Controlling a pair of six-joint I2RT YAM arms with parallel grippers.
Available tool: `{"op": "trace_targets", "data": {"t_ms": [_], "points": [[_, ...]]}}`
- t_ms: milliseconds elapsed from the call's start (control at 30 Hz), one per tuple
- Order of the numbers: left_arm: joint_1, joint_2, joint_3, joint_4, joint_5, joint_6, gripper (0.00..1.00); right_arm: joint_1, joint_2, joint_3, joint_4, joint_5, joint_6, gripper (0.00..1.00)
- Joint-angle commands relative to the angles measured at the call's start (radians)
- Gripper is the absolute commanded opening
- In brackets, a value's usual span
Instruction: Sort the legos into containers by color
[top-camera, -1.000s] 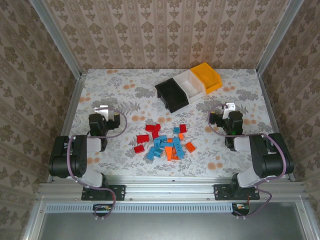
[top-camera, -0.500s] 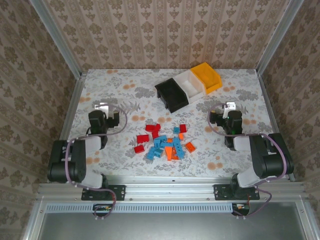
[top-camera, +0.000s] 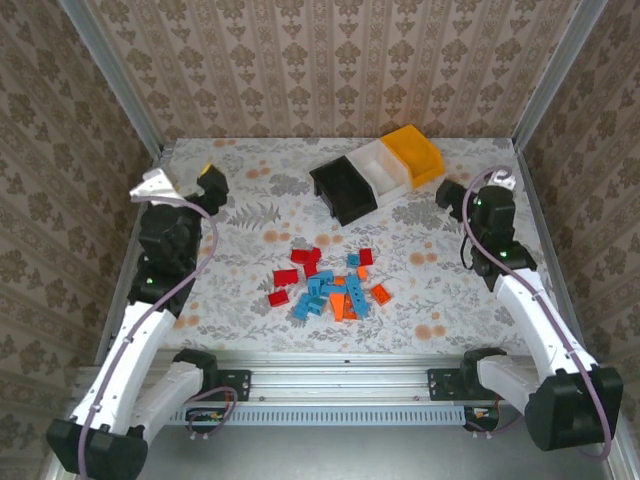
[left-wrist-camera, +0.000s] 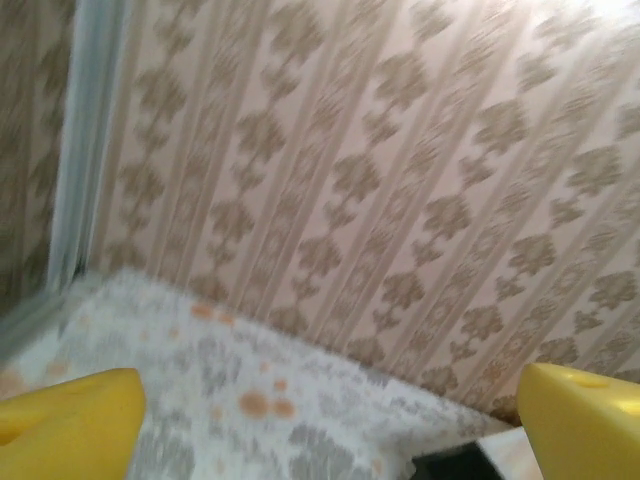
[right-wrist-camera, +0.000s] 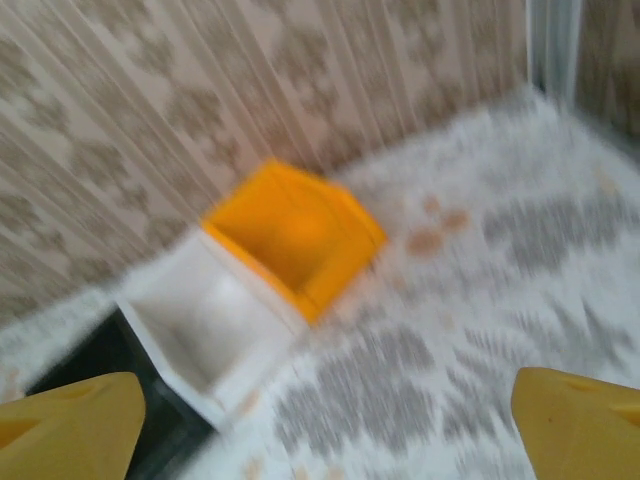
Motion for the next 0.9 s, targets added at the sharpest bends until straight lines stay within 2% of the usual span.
{"op": "trace_targets", "data": {"t_ms": [0, 100, 200, 367, 467, 600, 733, 867], "points": [[0.003, 0.109, -0.015, -0.173, 0.072, -0.223, 0.87, 0.009, 0.030, -0.011, -0.164, -0.064, 0.096, 0.91], [-0.068, 0.301, 0.124, -0.323, 0.125, -0.249, 0.81, 0.013, 0.041, -0.017, -0.197, -0.064, 0.086, 0.86], [-0.143, 0.507, 0.254, -0.360, 0.199, -0.289, 0.79, 0.021, 0.043, -0.045, -0.185, -0.069, 0.091, 0.84], [-0.267, 0.780, 0.496, -0.401, 0.198, -0.321, 0.80, 0.033, 0.035, -0.074, -0.189, -0.043, 0.082, 0.84], [-0.289, 0.942, 0.635, -0.432, 0.252, -0.370, 0.80, 0.042, 0.029, -0.092, -0.173, -0.053, 0.082, 0.85], [-0.303, 1.125, 0.818, -0.542, 0.238, -0.410, 0.76, 0.047, 0.032, -0.103, -0.165, -0.044, 0.082, 0.85], [-0.318, 1.216, 0.900, -0.594, 0.153, -0.422, 0.73, 0.047, 0.029, -0.118, -0.151, -0.047, 0.083, 0.84], [-0.322, 1.293, 0.966, -0.602, 0.162, -0.417, 0.70, 0.047, 0.026, -0.129, -0.138, -0.051, 0.085, 0.84]]}}
